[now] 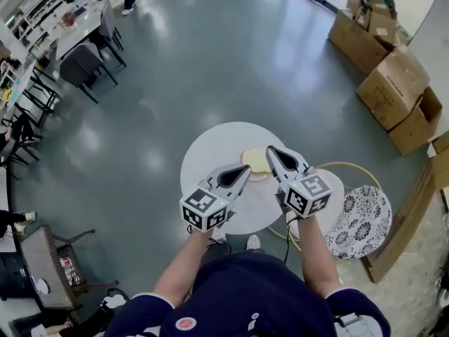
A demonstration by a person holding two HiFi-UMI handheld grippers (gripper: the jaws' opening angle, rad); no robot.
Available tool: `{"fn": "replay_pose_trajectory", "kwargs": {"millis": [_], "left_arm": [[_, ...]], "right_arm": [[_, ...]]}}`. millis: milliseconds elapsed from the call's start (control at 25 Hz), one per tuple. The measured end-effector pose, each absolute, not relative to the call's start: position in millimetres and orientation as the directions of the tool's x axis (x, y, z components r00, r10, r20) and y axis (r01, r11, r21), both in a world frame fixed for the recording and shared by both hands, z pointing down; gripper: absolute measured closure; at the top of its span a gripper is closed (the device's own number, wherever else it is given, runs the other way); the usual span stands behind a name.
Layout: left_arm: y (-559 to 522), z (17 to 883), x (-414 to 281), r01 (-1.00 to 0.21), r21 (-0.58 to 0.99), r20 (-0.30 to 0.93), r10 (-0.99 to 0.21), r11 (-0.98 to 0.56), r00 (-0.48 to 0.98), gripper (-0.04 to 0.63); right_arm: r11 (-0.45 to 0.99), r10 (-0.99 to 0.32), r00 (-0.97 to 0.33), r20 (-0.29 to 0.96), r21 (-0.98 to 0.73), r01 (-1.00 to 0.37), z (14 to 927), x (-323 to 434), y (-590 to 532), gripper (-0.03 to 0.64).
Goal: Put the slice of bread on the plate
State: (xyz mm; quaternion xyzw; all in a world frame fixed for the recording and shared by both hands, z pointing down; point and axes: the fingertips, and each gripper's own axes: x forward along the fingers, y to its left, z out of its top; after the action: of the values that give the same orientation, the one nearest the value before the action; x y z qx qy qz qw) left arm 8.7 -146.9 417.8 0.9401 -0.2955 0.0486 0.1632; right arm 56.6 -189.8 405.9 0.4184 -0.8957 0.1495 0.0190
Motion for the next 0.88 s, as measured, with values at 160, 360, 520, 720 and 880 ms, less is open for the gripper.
{"fn": "replay_pose_trajectory", "kwargs": {"millis": [160, 360, 520, 720, 880], "left_arm": [[-140, 388, 7, -0.557, 0.256, 0.142, -0.540, -0.790, 0.830, 0.589], [-134, 363, 8, -0.536, 0.227, 0.107, -0.526, -0.813, 0.844, 0.590], [-129, 350, 8, -0.522, 0.211, 0.091, -0.515, -0.827, 0.852, 0.589], [-124, 342, 5, -0.510, 0.200, 0.078, -0.505, -0.837, 0.860, 0.589], [-120, 340, 7, -0.503, 0.199, 0.073, -0.499, -0.841, 0.864, 0.589]], "right_arm": [[0.631, -0.748, -0.659, 0.077, -0.228, -0.742, 366, 52, -176, 0.612], [0.653, -0.743, -0.670, 0.012, -0.207, -0.728, 335, 47, -161, 0.612], [0.662, -0.739, -0.673, -0.014, -0.201, -0.722, 321, 41, -149, 0.612], [0.665, -0.739, -0.673, -0.022, -0.189, -0.723, 314, 35, -141, 0.612], [0.659, -0.744, -0.668, -0.018, -0.186, -0.729, 313, 37, -139, 0.612]]}}
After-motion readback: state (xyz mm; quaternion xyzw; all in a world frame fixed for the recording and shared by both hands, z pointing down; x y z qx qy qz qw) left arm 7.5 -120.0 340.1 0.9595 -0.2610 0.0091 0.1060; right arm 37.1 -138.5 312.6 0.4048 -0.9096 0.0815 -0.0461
